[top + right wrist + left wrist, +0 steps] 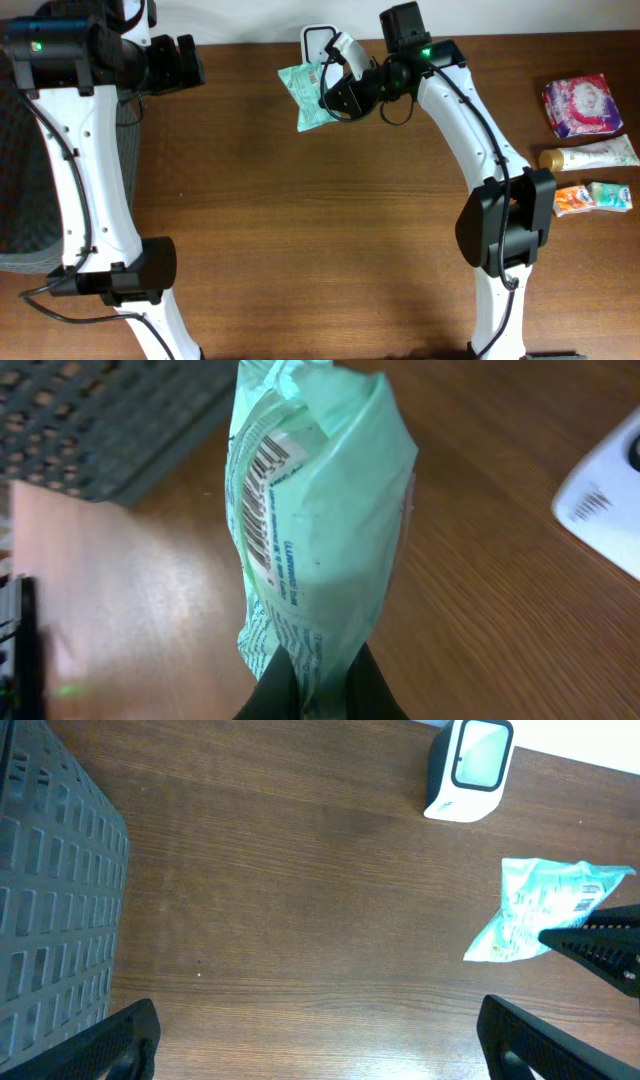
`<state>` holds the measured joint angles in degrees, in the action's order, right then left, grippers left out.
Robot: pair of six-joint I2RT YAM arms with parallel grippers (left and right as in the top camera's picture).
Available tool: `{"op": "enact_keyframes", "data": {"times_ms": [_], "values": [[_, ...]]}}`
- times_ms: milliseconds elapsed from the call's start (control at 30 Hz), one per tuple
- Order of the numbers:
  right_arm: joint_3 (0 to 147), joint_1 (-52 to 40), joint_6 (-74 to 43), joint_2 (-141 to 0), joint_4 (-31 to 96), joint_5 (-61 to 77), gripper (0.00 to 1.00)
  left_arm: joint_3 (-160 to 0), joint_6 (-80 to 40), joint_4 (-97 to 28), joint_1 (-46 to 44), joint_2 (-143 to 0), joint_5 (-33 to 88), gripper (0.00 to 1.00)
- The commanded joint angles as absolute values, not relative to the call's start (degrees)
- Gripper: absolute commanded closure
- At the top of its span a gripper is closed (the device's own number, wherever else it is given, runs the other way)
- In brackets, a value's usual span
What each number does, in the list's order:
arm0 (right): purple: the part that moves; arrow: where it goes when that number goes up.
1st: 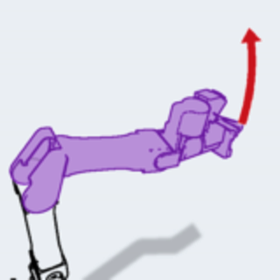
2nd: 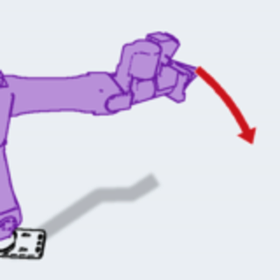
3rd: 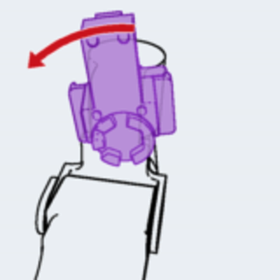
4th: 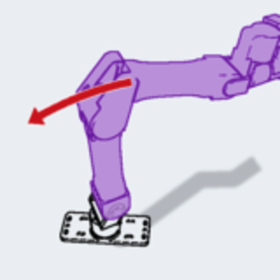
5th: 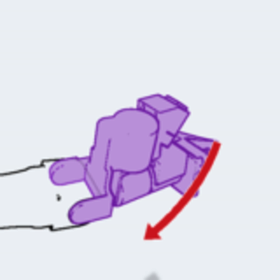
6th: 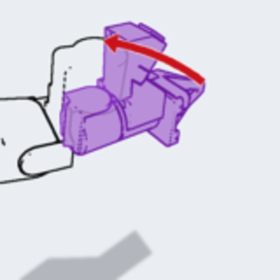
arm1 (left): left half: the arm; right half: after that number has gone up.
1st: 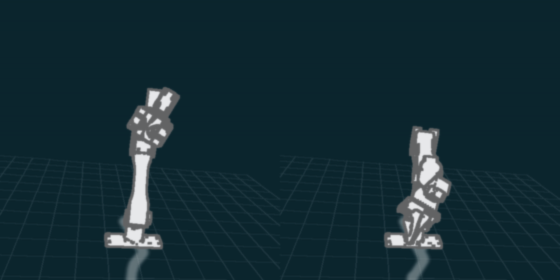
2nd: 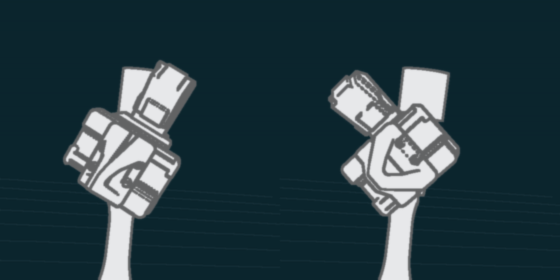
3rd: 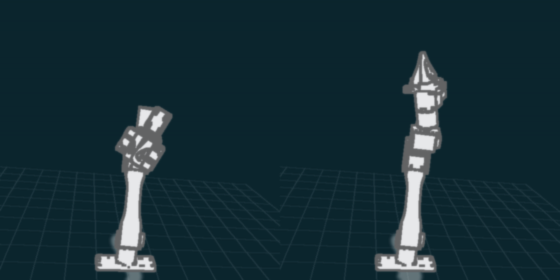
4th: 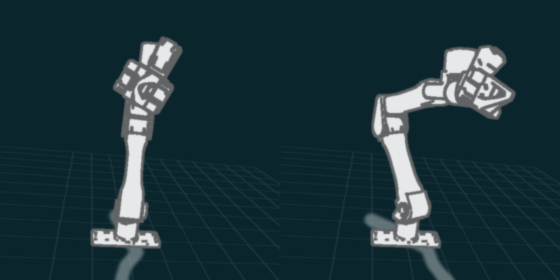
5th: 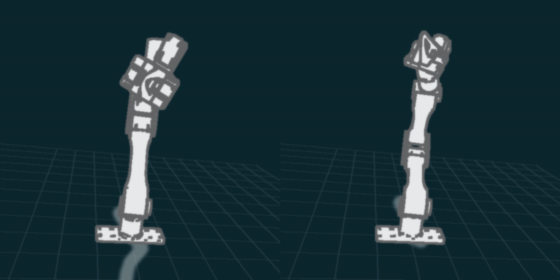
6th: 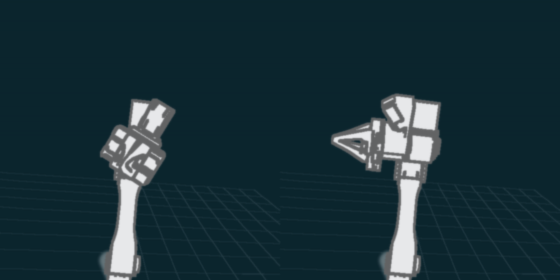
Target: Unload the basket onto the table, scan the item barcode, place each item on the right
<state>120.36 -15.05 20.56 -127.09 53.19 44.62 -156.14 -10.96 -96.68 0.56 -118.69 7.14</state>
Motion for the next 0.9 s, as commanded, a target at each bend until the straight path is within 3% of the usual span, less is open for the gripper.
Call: {"op": "enact_keyframes", "data": {"times_ms": [0, 167, 467, 700, 800, 867], "values": [[121.5, -15.6, 15.3, -126.7, 52.7, 35.0, 0.96, -156.8, -10.7, -96.7, 0.6, -117.2, 7.7, 0.01], [120.6, -18.5, 1.1, -127.0, 58.3, -7.8, 0.96, -156.8, -10.7, -96.7, 0.6, -117.2, 7.7, 0.01], [116.4, -20.3, -17.4, -127.1, 74.0, -36.4, 0.96, -156.8, -10.7, -96.7, 0.6, -117.2, 7.7, 0.01], [102.8, -21.2, -17.4, -127.1, 69.5, -37.5, 0.94, -156.8, -10.7, -96.7, 0.6, -117.2, 7.7, 0.01], [100.6, -22.5, -16.8, -127.1, 68.6, -29.2, 0.80, -156.8, -10.7, -96.7, 0.6, -117.2, 7.7, 0.01], [100.8, -23.4, -15.3, -127.1, 68.1, -20.7, 0.78, -156.8, -10.7, -96.7, 0.6, -117.2, 7.7, 0.01]]}}
